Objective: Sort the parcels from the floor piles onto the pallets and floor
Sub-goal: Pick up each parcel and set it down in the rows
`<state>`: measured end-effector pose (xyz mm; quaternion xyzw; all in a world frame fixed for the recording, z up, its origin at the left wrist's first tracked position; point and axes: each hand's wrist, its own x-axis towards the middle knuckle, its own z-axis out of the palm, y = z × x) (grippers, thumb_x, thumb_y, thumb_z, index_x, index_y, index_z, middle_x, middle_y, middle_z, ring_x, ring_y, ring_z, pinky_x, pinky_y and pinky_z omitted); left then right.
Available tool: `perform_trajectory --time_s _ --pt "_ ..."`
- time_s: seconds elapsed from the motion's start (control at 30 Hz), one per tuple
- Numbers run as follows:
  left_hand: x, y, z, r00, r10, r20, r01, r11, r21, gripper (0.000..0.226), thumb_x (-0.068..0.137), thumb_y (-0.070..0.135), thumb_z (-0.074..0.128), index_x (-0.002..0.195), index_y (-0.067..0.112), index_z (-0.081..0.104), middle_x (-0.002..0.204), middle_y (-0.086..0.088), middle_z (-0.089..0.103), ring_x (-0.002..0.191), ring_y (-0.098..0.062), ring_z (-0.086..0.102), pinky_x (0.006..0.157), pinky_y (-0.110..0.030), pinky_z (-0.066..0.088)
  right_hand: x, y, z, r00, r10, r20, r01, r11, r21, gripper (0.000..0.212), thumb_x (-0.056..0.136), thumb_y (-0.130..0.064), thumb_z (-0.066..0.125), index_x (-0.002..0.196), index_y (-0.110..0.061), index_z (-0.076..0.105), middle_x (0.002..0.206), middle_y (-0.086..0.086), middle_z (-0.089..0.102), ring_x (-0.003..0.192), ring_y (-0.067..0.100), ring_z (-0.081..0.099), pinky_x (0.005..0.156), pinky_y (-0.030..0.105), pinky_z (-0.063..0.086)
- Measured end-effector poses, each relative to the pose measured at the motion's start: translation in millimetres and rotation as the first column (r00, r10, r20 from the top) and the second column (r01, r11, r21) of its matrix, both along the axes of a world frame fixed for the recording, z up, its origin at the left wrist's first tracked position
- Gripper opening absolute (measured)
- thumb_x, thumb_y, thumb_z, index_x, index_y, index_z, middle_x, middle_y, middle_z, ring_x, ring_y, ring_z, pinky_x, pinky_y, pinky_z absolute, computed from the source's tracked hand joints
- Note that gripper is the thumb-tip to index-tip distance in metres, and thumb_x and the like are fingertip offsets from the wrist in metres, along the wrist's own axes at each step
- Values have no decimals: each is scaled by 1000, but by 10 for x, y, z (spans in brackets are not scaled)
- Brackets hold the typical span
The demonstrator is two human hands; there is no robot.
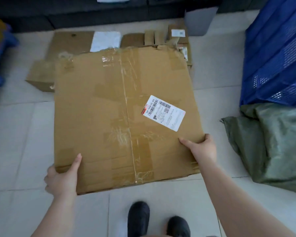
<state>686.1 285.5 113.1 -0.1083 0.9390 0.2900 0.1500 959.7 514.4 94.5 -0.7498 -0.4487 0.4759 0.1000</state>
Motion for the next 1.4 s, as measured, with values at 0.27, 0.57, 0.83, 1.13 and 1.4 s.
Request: perform_trajectory --time_s 0.27,0.57,0.83,1.13,1.4 --pt "-239 -1162 3180 974 182 -138 -167 980 112 75 70 58 74 126 13 52 130 -16 49 126 -41 40 100 -51 39 -718 -758 3041 973 220 -71 -215 974 69 85 57 -56 82 123 -16 47 128 2 49 121 28 49 102 54 36" --pt "-815 -3040 4384 829 499 -252 -407 848 340 81 66 59 76 130 18 49 135 -11 48 129 -37 38 104 -48 36 -2260 -1947 4442 824 526 -211 -470 842 264 89 62 -52 82 130 -9 42 136 6 42 130 29 39 105 53 31" --pt "-1900 -4602 4604 721 618 -314 -522 782 341 79 68 57 75 130 18 47 136 -14 45 128 -37 38 102 -52 33 -3981 -3317 4474 708 652 -271 -574 755 318 92 61 -51 83 132 -10 43 135 8 43 124 32 45 103 53 33" --pt "-3418 -5513 4575 672 684 -283 -600 727 335 81 61 62 77 125 21 52 130 -10 51 125 -35 43 100 -51 36 -5786 -4166 4382 664 693 -280 -629 720 291 93 56 -51 85 129 -8 46 130 8 47 118 32 50 100 55 38" --pt "-5020 -5934 4498 581 751 -314 -714 655 247 90 57 67 76 129 21 51 131 -15 52 124 -41 43 100 -56 35 -7850 -4491 4246 547 785 -291 -736 616 280 94 55 -54 84 129 -10 47 129 7 50 118 31 51 100 54 39"
